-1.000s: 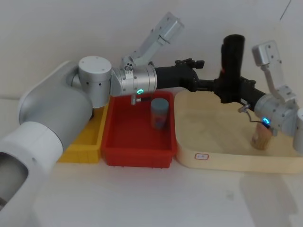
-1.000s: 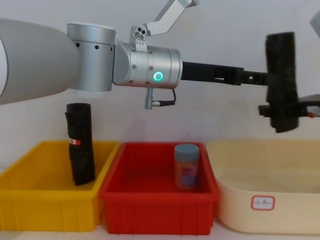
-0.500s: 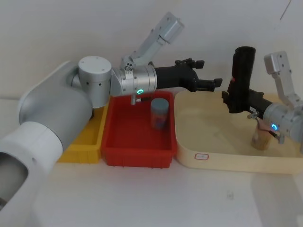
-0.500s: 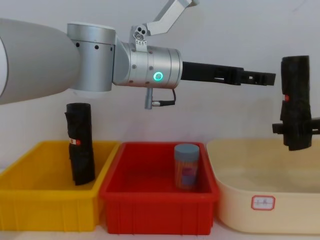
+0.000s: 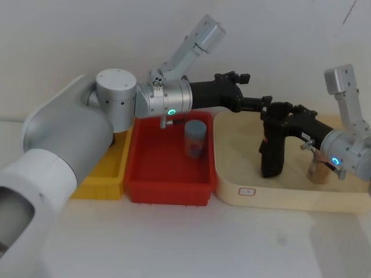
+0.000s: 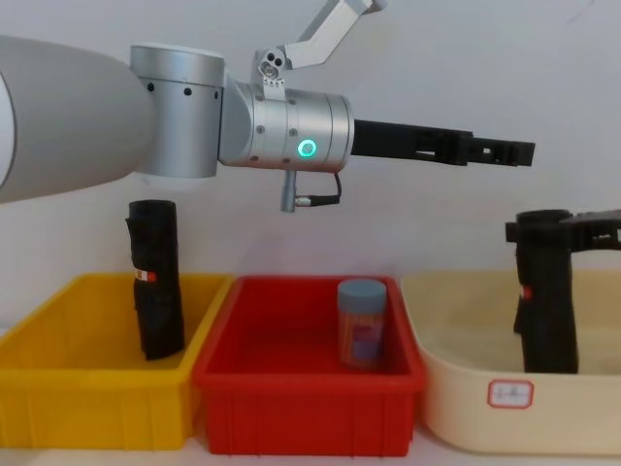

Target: Pick up the garbage bag with the one hand and transfer it to the other hand.

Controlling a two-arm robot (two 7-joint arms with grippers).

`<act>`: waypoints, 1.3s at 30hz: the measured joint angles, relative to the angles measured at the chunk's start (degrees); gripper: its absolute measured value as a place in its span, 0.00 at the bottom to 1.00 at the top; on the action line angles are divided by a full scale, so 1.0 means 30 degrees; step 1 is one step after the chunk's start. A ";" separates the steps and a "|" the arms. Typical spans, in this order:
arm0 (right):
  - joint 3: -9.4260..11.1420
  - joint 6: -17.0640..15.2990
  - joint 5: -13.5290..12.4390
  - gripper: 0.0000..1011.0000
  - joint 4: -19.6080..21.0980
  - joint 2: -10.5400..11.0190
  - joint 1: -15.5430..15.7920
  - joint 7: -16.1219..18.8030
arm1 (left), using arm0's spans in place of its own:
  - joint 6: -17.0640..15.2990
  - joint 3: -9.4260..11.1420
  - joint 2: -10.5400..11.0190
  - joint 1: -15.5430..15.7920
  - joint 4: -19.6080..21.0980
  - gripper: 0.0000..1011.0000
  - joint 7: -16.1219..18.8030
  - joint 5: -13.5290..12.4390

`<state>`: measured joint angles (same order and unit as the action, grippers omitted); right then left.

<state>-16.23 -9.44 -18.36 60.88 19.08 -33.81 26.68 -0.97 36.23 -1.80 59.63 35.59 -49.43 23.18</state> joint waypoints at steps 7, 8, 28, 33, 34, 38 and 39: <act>0.0018 0.0303 -0.0198 0.92 0.0926 0.0150 0.0510 0.0295 | 0.0001 0.0000 0.0001 0.0000 0.0000 0.99 -0.0002 -0.0001; 0.0021 0.0338 -0.0224 0.95 0.1067 0.0172 0.0580 0.0330 | 0.0000 0.0000 0.0001 0.0001 0.0001 0.99 -0.0002 -0.0002; 0.0047 0.0610 -0.0378 0.99 0.1843 0.0295 0.1012 0.0569 | 0.0000 -0.0001 0.0001 0.0000 0.0001 0.99 -0.0002 0.0000; 0.0047 0.0629 -0.0389 0.99 0.1907 0.0303 0.1052 0.0587 | 0.0001 -0.0001 0.0001 0.0001 0.0000 0.99 -0.0003 0.0000; 0.0046 0.0632 -0.0390 0.99 0.1912 0.0304 0.1054 0.0589 | 0.0000 0.0000 0.0001 0.0000 0.0000 0.99 -0.0003 0.0000; 0.0046 0.0641 -0.0398 0.99 0.1945 0.0310 0.1073 0.0597 | 0.0001 -0.0001 0.0000 0.0001 0.0000 0.99 -0.0002 -0.0001; 0.0045 0.0642 -0.0399 0.99 0.1952 0.0311 0.1076 0.0599 | 0.0000 0.0000 0.0001 0.0000 -0.0001 0.99 -0.0002 -0.0001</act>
<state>-16.09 -7.51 -19.56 66.74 20.02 -30.58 28.48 -0.97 36.23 -1.80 59.63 35.59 -49.44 23.17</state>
